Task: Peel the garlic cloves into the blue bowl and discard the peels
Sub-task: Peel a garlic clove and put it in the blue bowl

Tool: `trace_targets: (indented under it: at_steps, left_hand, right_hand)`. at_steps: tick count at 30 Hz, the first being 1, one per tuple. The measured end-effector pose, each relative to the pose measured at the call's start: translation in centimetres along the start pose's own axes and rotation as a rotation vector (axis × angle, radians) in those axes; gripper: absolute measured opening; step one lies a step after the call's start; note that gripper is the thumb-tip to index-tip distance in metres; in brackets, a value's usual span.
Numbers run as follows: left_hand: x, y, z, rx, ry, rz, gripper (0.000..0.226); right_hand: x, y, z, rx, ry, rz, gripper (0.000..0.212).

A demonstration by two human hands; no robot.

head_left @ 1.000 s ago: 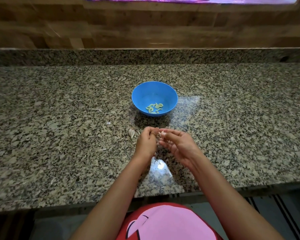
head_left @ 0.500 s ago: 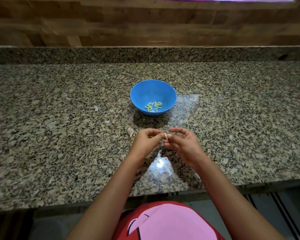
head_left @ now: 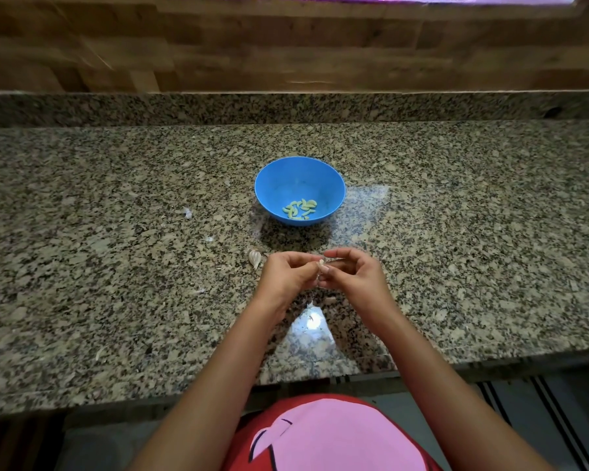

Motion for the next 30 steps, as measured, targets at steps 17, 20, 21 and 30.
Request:
trace_targets:
  at_steps: [17,20,21,30]
  left_hand:
    - [0.4,0.1,-0.4,-0.077,0.035,0.11,0.011]
    - [0.5,0.1,-0.6,-0.139,0.071,0.239,0.01]
    - [0.6,0.2,-0.7,-0.154,0.084,0.269,0.009]
    - [0.7,0.9,-0.6,-0.198,0.13,0.49,0.008]
  right_hand:
    - [-0.3,0.9,0.1,-0.132,0.011,0.472,0.022]
    - [-0.5,1.0,0.0,-0.165,0.0,0.494,0.019]
    - [-0.5,0.9,0.0,-0.173,0.001,0.5,0.017]
    - [-0.4,1.0,0.1,-0.229,0.026,0.485,0.015]
Point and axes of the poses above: each hand's wrist, its own z-axis towards the middle knuckle, its own x-axis out of the back of the hand, y = z × x, the point moved 4 cm from there along z, towards the middle knuckle, and after that the axes turned 4 degrees about z, right-handed, at the moved point
